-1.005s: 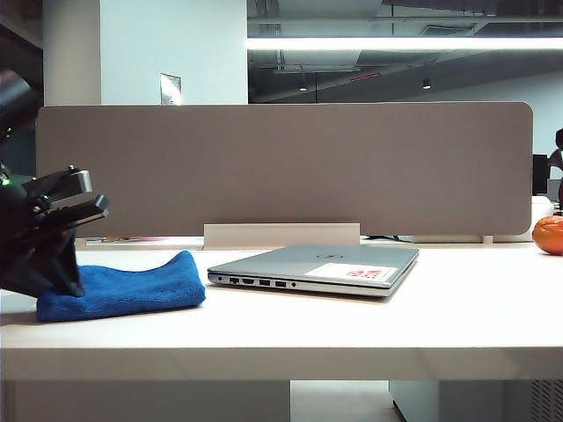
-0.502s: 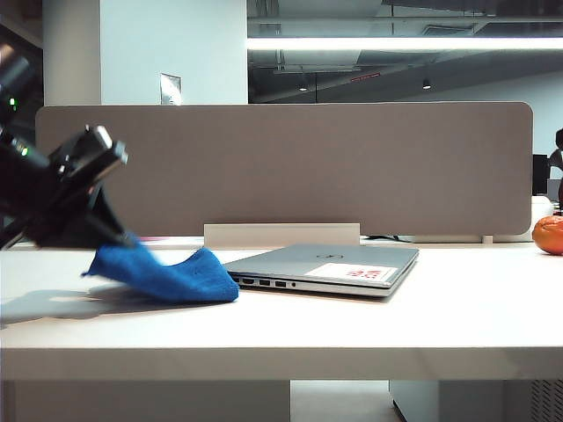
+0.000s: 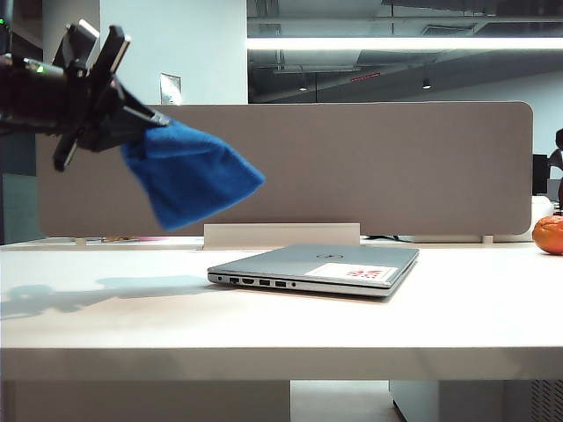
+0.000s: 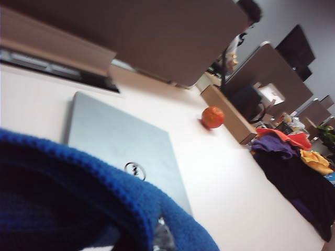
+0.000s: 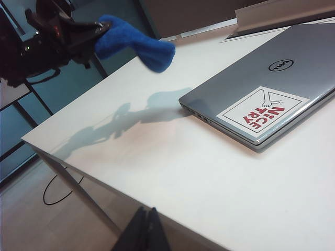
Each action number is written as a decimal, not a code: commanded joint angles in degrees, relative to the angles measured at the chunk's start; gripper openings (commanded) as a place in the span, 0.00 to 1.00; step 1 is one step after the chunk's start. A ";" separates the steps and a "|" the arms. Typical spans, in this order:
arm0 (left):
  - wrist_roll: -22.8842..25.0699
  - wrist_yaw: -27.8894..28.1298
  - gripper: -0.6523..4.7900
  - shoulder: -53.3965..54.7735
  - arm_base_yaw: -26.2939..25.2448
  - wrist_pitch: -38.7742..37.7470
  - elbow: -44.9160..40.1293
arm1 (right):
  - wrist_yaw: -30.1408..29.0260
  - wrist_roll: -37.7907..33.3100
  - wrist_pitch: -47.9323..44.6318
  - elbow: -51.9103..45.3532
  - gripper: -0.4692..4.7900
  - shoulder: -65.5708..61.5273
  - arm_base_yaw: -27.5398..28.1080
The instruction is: Pick up the blue rag and put it over the laptop.
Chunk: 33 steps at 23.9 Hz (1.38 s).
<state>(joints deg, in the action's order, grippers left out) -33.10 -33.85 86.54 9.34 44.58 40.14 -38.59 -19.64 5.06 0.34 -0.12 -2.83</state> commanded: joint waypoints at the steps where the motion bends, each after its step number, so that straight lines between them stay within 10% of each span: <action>1: -0.17 2.73 0.11 -0.15 2.16 -1.68 3.10 | 0.09 0.15 -0.57 -0.28 0.09 0.13 0.04; 9: 9.11 8.74 0.11 2.54 7.61 -14.86 15.43 | 0.09 0.15 -0.57 -0.28 0.09 0.13 0.02; 33: 9.14 12.22 0.11 35.52 16.37 -32.17 58.03 | 0.07 0.13 -0.57 -0.28 0.09 0.13 0.00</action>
<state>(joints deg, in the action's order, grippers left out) -24.01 -21.85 121.30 25.47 15.29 96.44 -38.59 -19.64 5.06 0.34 -0.12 -2.83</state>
